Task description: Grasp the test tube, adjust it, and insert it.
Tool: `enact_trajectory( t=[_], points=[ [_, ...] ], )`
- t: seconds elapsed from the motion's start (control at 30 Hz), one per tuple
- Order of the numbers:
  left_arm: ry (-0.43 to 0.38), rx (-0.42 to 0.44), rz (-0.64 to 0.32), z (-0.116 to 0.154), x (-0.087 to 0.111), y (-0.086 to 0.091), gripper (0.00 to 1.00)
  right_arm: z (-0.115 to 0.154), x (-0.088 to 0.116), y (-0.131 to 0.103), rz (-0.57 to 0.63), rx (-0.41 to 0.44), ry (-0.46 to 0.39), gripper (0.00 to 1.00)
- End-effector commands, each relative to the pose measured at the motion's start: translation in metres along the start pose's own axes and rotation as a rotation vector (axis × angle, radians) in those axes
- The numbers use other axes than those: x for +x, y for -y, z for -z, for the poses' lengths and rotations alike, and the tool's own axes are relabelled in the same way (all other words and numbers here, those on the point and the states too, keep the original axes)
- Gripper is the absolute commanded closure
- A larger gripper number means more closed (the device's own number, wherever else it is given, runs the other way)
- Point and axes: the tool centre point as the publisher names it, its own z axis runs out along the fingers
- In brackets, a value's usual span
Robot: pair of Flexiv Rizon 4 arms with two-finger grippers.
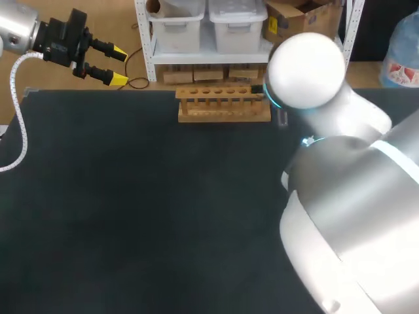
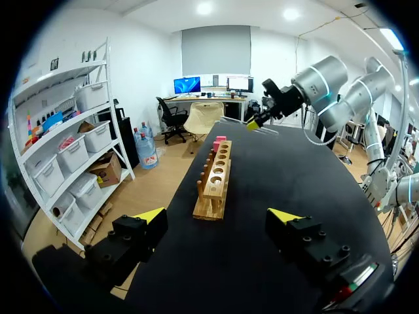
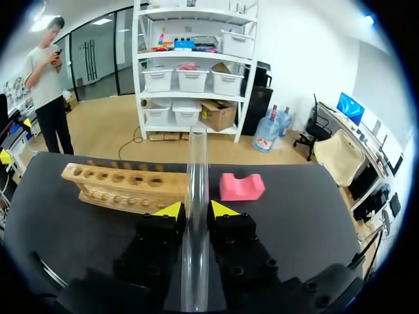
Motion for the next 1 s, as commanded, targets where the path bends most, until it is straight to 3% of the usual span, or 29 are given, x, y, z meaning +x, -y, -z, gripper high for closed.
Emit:
enact_trajectory(
  t=[0.03, 0.33, 1.0],
  points=[
    [0.001, -0.007, -0.002, 0.0, 0.0, 0.003, 0.0, -0.01, -0.003, -0.017, 0.01, -0.016, -0.011, 1.0],
    [0.001, -0.007, -0.002, 0.0, 0.0, 0.003, 0.0, -0.023, 0.0, -0.047, 0.035, -0.059, -0.031, 1.0],
    [0.001, -0.007, -0.002, 0.0, 0.0, 0.003, 0.0, -0.031, 0.012, -0.071, 0.018, -0.086, -0.057, 1.0]
  ],
)
